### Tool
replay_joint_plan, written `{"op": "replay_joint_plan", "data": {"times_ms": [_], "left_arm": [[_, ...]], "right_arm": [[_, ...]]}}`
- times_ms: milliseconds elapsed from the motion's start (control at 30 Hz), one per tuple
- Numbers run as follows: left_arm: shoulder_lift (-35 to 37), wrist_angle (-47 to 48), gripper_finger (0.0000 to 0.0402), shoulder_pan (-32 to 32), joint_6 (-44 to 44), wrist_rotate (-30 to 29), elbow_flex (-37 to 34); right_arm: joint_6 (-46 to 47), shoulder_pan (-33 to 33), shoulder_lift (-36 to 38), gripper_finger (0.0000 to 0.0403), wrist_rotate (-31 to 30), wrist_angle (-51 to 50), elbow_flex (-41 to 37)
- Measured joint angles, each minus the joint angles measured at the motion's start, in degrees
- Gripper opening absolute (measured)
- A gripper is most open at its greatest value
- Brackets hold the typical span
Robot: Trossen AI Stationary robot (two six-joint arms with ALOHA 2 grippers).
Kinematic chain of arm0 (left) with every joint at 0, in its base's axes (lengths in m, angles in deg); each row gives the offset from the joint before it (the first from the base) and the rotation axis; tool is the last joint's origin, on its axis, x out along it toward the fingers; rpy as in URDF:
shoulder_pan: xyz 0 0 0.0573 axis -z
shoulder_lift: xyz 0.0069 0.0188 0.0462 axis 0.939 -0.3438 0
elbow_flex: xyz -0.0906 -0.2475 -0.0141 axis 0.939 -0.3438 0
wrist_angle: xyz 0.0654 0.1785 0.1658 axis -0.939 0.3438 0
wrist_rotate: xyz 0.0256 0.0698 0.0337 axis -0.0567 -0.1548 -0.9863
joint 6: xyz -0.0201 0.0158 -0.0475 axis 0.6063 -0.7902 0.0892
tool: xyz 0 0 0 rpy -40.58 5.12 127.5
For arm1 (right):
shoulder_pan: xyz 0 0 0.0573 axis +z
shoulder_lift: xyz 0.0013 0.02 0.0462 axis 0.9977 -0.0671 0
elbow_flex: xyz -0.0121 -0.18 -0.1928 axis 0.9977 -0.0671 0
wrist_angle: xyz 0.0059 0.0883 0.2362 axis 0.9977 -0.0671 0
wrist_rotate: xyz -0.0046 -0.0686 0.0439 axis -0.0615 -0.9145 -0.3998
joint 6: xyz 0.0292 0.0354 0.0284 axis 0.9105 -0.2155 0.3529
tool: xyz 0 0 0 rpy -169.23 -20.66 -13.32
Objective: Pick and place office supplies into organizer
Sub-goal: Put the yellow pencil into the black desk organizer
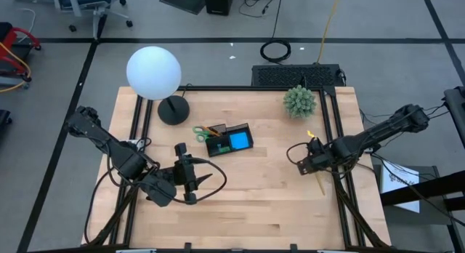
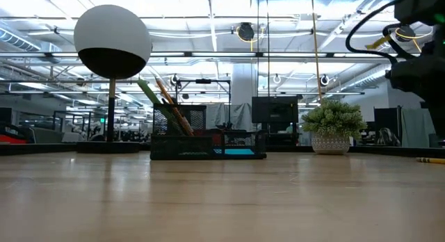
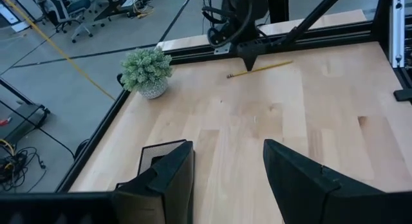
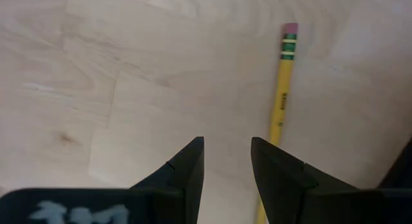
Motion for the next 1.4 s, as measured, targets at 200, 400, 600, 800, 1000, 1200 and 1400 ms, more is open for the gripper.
{"op": "replay_joint_plan", "data": {"times_ms": [200, 400, 600, 800, 1000, 1200, 1400], "left_arm": [[0.0, -0.1, 0.0196, -0.6, 0.4, 0.0, 0.0], [0.0, 0.0, 0.0196, -0.7, 0.5, 0.0, 0.0], [0.0, 0.0, 0.0196, -0.7, 0.5, 0.1, 0.0], [0.0, 0.0, 0.0196, -0.7, 0.5, 0.1, 0.0], [0.0, 0.0, 0.0196, -0.7, 0.5, 0.1, 0.0], [0.0, 0.0, 0.0196, -0.7, 0.5, 0.1, 0.0], [0.0, 0.0, 0.0196, -0.7, 0.6, 0.1, 0.0]], "right_arm": [[-1.4, 0.0, -1.1, 0.0118, 0.2, 0.0, -0.3], [-2.6, 0.0, -1.1, 0.0118, -0.3, 0.1, -0.3], [-3.9, 0.0, -3.3, 0.0118, -0.3, 1.2, -0.2], [-6.5, 0.0, -10.2, 0.0118, -0.2, -1.0, 3.8], [-6.2, 0.0, -17.3, 0.0118, -0.2, -11.3, 9.6], [-6.3, 0.0, -19.6, 0.0118, -0.1, -13.1, 12.0], [-4.7, 0.0, -19.6, 0.0118, 1.5, -20.1, 12.2]]}}
